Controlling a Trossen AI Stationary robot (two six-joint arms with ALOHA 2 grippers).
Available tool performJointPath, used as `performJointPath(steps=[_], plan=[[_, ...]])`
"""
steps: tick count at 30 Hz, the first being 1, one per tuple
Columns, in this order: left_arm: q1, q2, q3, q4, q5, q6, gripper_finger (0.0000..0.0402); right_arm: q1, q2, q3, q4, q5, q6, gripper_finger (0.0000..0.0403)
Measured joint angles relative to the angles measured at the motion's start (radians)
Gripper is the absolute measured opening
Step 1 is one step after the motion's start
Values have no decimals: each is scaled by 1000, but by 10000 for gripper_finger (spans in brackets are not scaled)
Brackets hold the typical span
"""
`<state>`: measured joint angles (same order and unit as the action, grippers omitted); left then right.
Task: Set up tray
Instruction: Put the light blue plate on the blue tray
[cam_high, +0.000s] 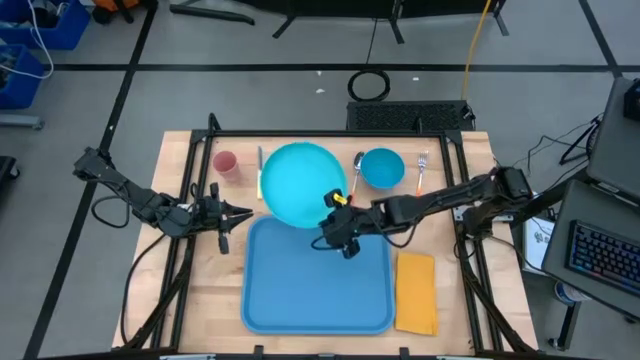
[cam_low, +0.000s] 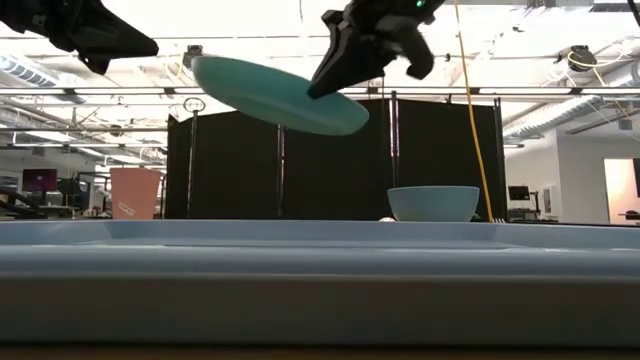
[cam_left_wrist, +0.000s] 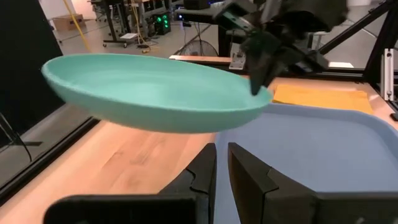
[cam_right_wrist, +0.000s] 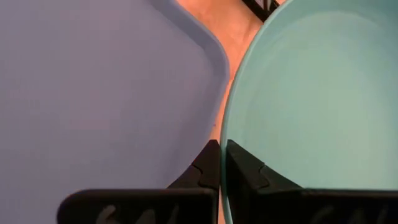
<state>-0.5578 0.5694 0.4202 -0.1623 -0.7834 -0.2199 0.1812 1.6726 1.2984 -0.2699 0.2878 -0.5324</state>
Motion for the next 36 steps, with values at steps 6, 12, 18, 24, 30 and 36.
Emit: performJointPath(steps=[6,12,18,24,30,36], plan=[[0,0,0,0,0,0,47,58,0,0,-31,-3,52,0],[0,0,0,0,-1,2,47,111,0,0,-73,-9,118,0],[0,0,0,0,-3,7,47,146,0,0,-87,-108,182,0],[0,0,0,0,-3,7,47,172,0,0,-115,-136,235,0],[0,0,0,0,-3,7,47,198,1,0,-149,-136,288,0],[0,0,0,0,-3,7,47,236,1,0,-153,-186,313,0]])
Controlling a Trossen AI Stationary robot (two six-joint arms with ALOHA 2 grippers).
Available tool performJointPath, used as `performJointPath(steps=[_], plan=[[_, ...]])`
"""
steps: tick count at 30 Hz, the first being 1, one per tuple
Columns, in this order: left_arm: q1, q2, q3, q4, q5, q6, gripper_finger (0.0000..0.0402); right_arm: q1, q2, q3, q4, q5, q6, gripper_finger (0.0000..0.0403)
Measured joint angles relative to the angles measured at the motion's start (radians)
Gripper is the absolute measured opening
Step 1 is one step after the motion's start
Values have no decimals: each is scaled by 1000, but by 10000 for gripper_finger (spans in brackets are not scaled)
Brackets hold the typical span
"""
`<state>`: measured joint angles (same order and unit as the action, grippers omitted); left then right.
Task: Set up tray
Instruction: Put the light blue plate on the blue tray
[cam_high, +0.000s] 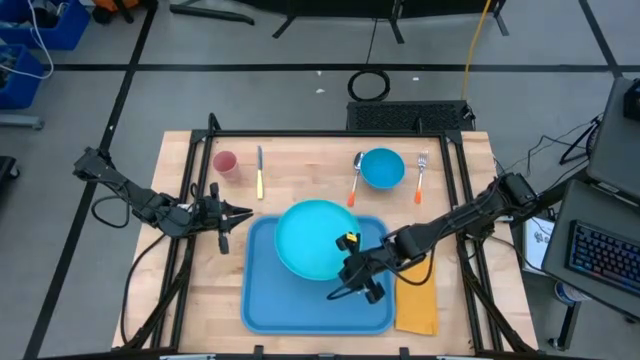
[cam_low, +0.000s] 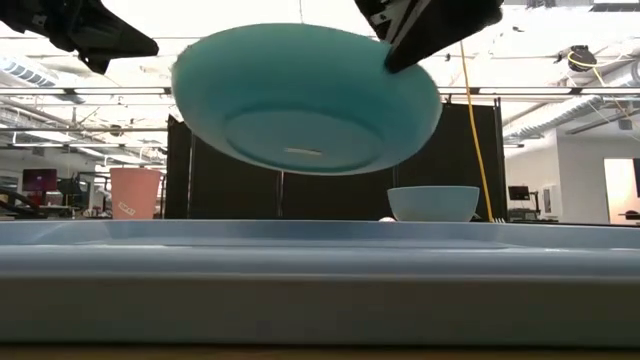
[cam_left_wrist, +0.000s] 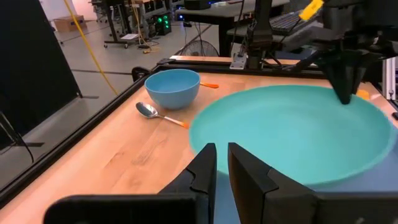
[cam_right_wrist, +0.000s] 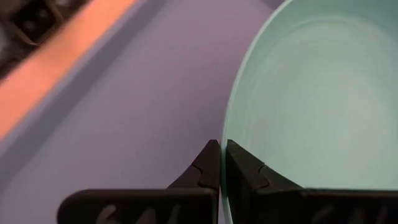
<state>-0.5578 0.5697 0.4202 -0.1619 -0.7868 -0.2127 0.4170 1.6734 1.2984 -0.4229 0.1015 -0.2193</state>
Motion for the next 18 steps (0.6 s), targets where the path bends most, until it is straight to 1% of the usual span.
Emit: performJointPath(steps=[8,18], plan=[[0,0,0,0,-1,0,47,40,23,0,3,1,25,0],[0,0,0,1,-14,7,47,50,80,0,13,-5,15,0]])
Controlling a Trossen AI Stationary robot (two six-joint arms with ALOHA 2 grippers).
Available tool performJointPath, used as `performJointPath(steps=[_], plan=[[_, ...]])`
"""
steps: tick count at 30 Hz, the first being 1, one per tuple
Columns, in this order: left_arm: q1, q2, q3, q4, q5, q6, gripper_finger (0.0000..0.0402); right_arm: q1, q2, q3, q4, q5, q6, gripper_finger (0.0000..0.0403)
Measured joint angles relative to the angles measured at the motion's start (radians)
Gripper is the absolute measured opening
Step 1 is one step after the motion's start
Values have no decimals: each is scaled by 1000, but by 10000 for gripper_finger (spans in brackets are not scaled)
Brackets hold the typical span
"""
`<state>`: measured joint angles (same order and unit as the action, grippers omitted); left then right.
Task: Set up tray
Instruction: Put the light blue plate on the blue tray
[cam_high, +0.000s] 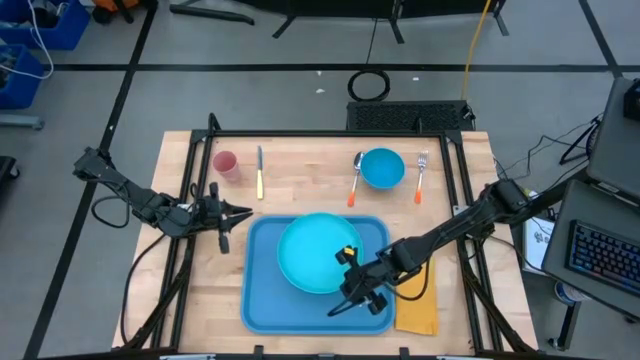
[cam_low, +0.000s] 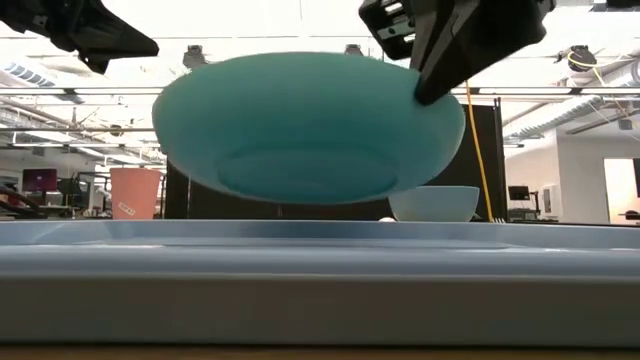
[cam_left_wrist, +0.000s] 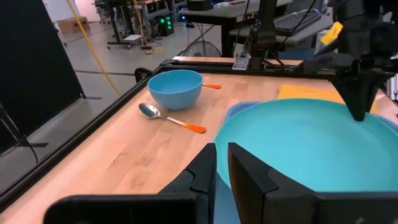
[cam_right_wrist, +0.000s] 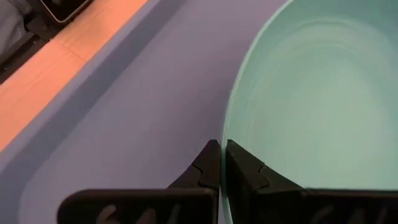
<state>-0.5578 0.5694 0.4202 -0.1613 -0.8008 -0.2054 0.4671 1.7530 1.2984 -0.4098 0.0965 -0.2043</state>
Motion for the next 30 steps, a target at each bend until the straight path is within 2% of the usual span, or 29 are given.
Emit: performJointPath(steps=[16,30], plan=[[0,0,0,2,-13,-17,47,39,14,0,16,-20,-26,0],[0,0,0,-15,-1,-66,47,63,63,0,67,-14,65,0]])
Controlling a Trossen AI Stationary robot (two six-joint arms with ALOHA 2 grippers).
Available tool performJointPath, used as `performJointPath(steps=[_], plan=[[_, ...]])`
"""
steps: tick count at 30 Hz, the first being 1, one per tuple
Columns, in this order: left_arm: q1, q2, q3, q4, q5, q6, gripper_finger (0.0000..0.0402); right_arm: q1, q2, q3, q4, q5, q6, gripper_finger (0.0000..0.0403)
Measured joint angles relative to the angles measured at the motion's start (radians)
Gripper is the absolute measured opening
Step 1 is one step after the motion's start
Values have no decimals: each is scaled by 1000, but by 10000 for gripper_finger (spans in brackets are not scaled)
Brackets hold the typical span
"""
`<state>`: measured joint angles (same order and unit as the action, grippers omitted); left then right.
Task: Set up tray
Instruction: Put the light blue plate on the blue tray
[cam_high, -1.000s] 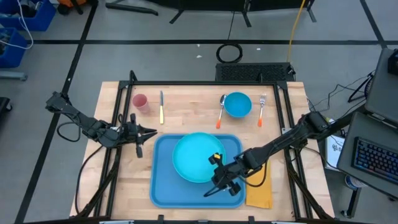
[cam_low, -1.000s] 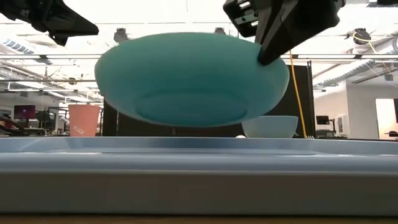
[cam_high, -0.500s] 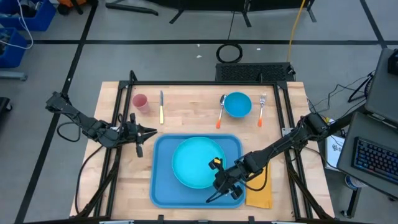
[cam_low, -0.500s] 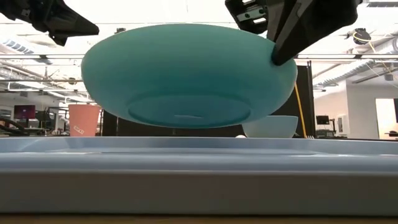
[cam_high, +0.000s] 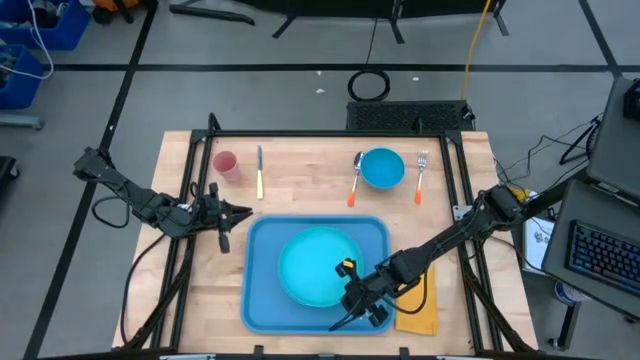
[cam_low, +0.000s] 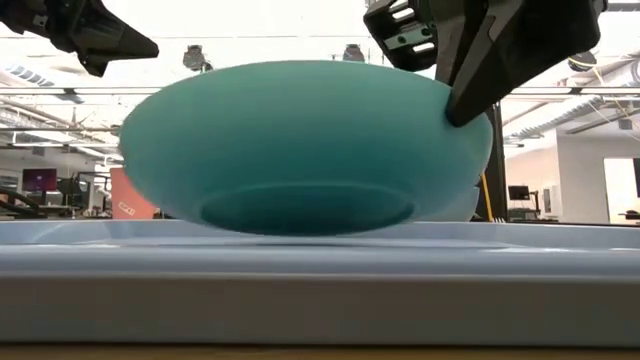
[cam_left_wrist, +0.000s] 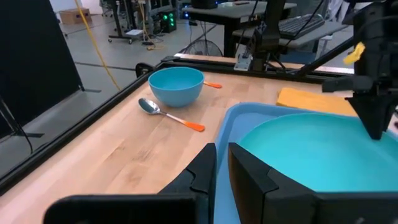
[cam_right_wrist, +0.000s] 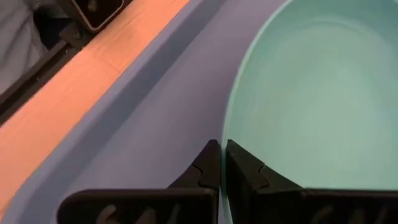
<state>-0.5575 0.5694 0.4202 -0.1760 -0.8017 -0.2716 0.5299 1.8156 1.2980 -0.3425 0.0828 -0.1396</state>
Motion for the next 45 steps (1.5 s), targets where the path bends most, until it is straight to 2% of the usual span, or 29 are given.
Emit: performJointPath(steps=[15,26,29,45], plan=[[0,1,0,-22,17,-3,47,17,65,0,76,42,98,0],[0,2,0,-31,19,-2,47,24,78,0,121,-14,183,0],[0,2,0,-31,19,-2,47,24,85,1,152,-58,174,0],[0,2,0,-32,18,-2,47,28,134,1,145,-105,143,0]])
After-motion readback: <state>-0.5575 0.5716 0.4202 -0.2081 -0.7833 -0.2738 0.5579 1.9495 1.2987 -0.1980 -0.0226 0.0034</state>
